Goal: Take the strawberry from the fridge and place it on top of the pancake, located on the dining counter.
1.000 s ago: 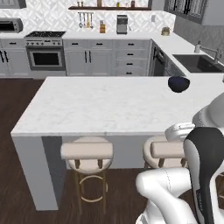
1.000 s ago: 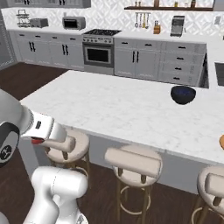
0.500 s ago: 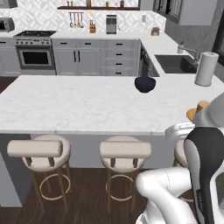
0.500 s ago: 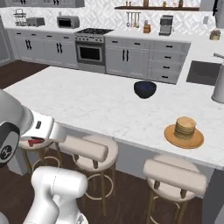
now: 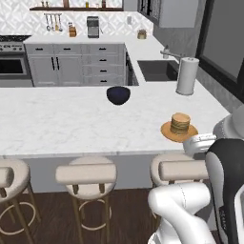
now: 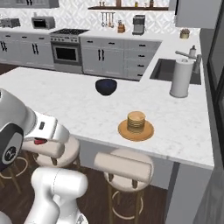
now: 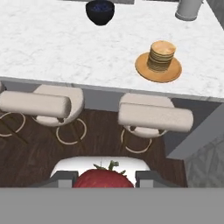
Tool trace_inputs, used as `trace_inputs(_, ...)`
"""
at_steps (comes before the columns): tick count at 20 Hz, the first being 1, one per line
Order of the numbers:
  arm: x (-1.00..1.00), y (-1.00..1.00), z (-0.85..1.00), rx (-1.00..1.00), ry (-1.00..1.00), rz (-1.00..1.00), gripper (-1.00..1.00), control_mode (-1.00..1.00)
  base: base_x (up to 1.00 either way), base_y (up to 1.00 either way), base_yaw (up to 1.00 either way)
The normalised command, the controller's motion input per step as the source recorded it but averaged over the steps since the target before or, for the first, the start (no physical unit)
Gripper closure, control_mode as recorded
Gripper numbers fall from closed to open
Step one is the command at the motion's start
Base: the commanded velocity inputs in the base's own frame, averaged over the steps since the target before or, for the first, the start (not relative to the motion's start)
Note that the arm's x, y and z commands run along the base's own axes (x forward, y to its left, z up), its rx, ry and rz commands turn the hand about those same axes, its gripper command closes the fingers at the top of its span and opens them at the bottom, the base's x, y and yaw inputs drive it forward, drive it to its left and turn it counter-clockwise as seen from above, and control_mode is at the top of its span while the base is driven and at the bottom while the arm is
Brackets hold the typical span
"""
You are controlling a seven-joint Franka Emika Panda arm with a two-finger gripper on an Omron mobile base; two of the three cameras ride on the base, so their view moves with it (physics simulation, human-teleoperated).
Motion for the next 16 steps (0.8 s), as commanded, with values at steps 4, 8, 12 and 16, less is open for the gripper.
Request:
trace_inputs(4, 0.00, 0.00, 0.00, 0.00, 0.00, 0.00, 1.00, 1.00, 0.59, -0.02, -0.22)
trace_inputs(8, 0.00, 0.00, 0.00, 0.00, 0.00, 0.00, 1.00, 1.00, 0.34, -0.20, -0.22)
trace_inputs(12, 0.00, 0.00, 0.00, 0.00, 0.00, 0.00, 1.00, 1.00, 0.35, -0.20, -0.24)
trace_inputs(16, 0.00, 0.00, 0.00, 0.00, 0.00, 0.00, 1.00, 1.00, 0.64, 0.00, -0.23)
